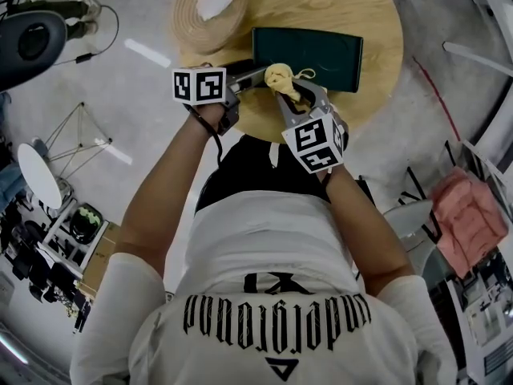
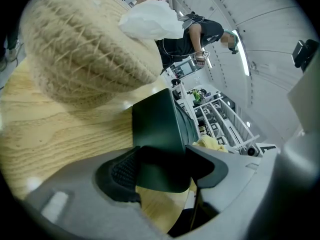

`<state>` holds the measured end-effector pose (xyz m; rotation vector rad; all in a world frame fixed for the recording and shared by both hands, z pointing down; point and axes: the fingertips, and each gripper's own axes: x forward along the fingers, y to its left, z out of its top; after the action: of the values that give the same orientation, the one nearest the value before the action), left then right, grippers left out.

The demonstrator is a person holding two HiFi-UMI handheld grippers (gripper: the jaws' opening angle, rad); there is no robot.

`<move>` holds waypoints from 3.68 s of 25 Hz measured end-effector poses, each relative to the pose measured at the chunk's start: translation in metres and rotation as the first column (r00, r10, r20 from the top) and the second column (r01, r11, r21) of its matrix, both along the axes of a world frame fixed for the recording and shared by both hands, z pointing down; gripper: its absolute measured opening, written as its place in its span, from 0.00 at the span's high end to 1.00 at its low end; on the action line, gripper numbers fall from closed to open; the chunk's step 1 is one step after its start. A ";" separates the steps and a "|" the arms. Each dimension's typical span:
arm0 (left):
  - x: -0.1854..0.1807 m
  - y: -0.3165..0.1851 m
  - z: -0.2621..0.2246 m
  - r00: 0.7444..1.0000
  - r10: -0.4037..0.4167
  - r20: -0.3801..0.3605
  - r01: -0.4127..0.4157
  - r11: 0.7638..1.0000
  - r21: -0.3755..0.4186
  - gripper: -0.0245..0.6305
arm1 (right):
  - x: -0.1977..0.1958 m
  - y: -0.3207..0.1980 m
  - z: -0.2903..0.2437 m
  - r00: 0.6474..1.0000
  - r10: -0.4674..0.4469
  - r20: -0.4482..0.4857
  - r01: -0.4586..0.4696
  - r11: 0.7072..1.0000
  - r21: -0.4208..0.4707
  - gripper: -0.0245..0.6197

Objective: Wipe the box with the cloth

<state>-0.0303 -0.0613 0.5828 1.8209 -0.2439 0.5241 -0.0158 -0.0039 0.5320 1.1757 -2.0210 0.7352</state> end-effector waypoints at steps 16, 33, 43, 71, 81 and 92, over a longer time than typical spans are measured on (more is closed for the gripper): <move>0.002 0.002 0.000 0.998 0.062 0.018 -0.062 0.998 0.011 0.51 | 0.153 0.031 -0.001 0.972 0.194 -0.129 -0.202 0.978 -0.056 0.80; 0.004 0.006 0.002 0.989 0.139 0.043 -0.140 0.990 0.005 0.49 | 0.145 -0.066 -0.002 0.992 0.008 -0.122 -0.009 1.000 -0.007 0.82; 0.003 0.007 0.003 0.992 0.121 0.045 -0.121 0.993 0.008 0.49 | 0.019 -0.101 -0.001 0.968 -0.233 -0.094 0.238 0.970 0.042 0.82; 0.001 0.002 0.005 0.998 0.053 0.030 -0.053 0.998 -0.016 0.48 | 0.170 -0.004 -0.013 0.973 0.059 -0.225 -0.062 0.998 -0.008 0.82; 0.000 0.002 0.008 0.999 0.033 0.021 -0.033 0.999 -0.019 0.48 | 0.118 0.052 0.006 0.971 0.148 -0.189 -0.157 0.987 -0.033 0.83; 0.002 0.003 0.010 0.999 0.036 0.014 -0.036 0.999 -0.023 0.47 | 0.014 0.033 0.020 0.991 0.082 -0.110 -0.083 0.996 -0.009 0.83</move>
<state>-0.0285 -0.0583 0.5930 1.8026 -0.2140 0.5634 -0.0022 0.0294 0.5516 1.2710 -1.8841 0.7075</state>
